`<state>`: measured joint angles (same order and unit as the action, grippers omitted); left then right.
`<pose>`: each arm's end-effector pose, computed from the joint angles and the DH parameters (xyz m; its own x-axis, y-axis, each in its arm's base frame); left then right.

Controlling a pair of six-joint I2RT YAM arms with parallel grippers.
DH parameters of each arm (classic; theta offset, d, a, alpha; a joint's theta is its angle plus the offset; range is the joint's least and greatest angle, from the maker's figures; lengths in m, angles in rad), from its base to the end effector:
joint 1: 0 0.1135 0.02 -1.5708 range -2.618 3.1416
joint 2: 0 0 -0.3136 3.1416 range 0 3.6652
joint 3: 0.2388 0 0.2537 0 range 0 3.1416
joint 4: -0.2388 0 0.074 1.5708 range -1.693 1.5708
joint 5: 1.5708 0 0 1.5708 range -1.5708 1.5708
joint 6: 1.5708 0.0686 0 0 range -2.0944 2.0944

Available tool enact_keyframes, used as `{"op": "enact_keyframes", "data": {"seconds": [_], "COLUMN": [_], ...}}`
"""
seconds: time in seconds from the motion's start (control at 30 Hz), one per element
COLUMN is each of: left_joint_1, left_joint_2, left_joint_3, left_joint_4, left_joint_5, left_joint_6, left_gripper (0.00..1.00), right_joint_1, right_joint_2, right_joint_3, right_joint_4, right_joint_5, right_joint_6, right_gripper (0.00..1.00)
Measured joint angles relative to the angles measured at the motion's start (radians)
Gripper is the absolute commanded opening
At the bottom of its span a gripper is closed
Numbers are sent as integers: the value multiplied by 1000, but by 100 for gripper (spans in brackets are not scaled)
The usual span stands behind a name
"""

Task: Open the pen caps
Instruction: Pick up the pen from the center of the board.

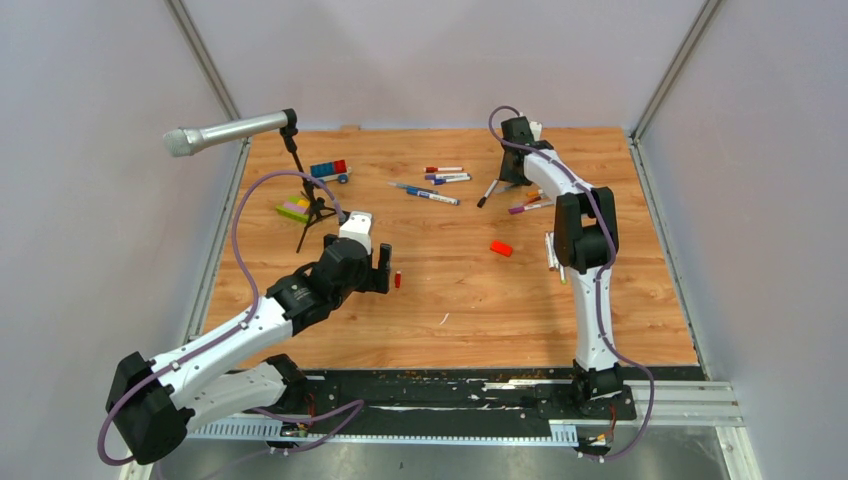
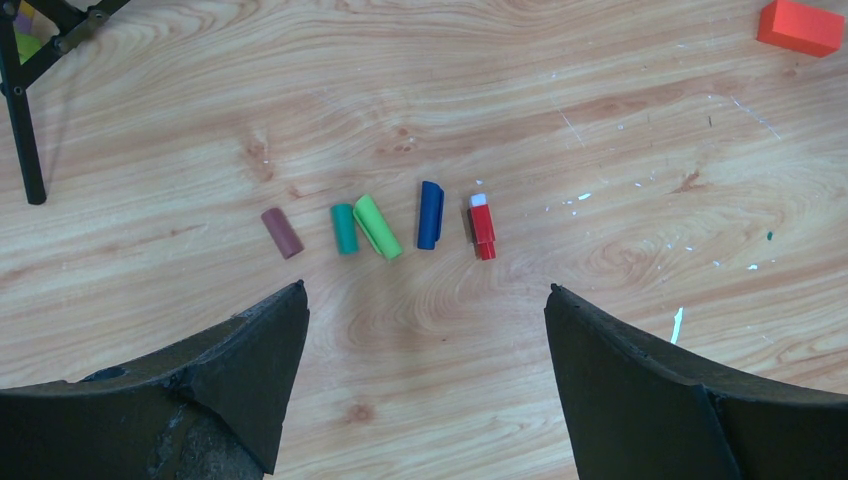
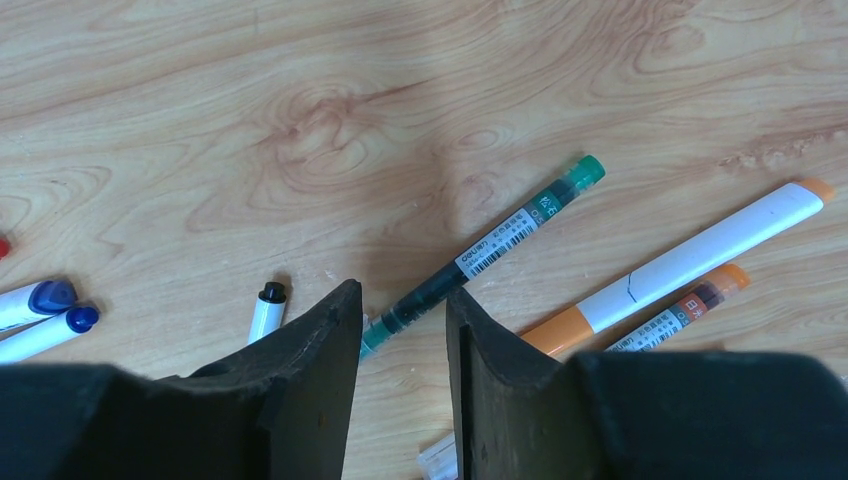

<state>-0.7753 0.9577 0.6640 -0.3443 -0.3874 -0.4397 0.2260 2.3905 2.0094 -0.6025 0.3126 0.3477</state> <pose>0.1634 -0.1238 0.2742 -0.5685 0.0053 -0.8227 0.2092 0.9680 -0.1383 0.5676 0.1088 0.1756 -0.7788 0.1536 -0.6081 0.2321 0.9713 -0.0519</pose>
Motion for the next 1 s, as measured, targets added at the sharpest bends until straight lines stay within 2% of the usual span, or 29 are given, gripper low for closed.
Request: {"op": "enact_keyframes", "data": {"seconds": [0.63, 1.0], "left_joint_1": [0, 0], "left_joint_2": [-1, -27], "left_joint_3": [0, 0], "left_joint_4": [-4, -16], "left_joint_5": [0, 0], "left_joint_6": [0, -2], "left_gripper": [93, 93], "right_joint_1": [0, 0], "right_joint_2": [-3, -36], "right_joint_3": [-39, -111], "right_joint_4": [19, 96], "right_joint_5": [-1, -31], "right_joint_6": [18, 19], "right_gripper": [28, 12]}}
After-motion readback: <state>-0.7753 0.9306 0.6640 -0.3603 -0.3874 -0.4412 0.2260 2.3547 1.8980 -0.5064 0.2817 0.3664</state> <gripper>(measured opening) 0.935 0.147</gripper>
